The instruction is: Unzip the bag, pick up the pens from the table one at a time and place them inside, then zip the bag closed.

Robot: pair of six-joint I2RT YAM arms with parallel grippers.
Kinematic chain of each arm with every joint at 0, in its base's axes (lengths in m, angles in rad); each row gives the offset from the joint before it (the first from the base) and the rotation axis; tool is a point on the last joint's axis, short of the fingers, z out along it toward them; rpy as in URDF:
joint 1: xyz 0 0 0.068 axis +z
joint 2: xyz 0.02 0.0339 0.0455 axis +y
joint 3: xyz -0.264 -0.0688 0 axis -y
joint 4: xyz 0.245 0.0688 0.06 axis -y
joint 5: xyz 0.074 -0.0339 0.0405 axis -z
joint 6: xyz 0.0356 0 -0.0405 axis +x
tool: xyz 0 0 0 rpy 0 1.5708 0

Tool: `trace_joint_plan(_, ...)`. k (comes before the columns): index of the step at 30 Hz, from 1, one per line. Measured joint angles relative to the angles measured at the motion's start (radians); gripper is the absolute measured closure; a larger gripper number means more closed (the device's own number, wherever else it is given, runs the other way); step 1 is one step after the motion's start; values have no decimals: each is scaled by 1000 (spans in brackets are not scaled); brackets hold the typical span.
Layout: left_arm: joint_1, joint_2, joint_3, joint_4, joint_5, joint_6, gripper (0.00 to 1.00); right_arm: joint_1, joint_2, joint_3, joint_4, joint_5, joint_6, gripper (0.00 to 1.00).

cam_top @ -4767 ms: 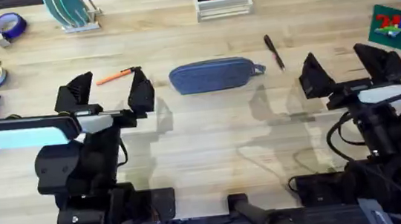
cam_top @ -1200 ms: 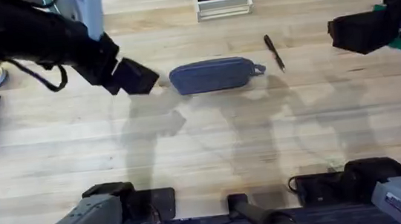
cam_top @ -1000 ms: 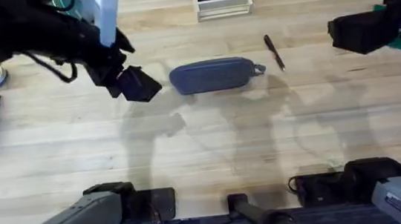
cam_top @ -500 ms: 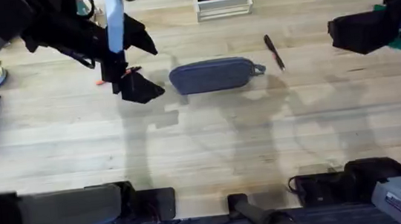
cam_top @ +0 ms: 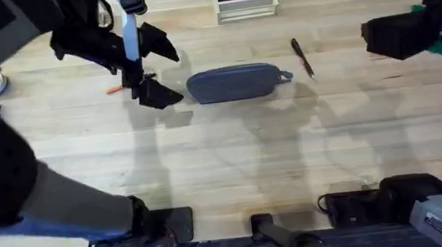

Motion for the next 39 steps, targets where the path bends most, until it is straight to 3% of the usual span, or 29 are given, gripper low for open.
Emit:
trace_joint_plan(7, 0, 71, 0, 82, 40, 4, 8, 0, 0, 0, -7, 0, 0, 4)
trace_joint_plan(18, -2, 103, 0, 89, 118, 6, 8, 0, 0, 0, -49, 0, 0, 4)
trace_joint_plan(29, -66, 107, 0, 90, 120, 6, 8, 0, 0, 0, -49, 0, 0, 3)
trace_joint_plan(39, -69, 137, 1, 90, 117, 7, 8, 0, 0, 0, -49, 0, 0, 3)
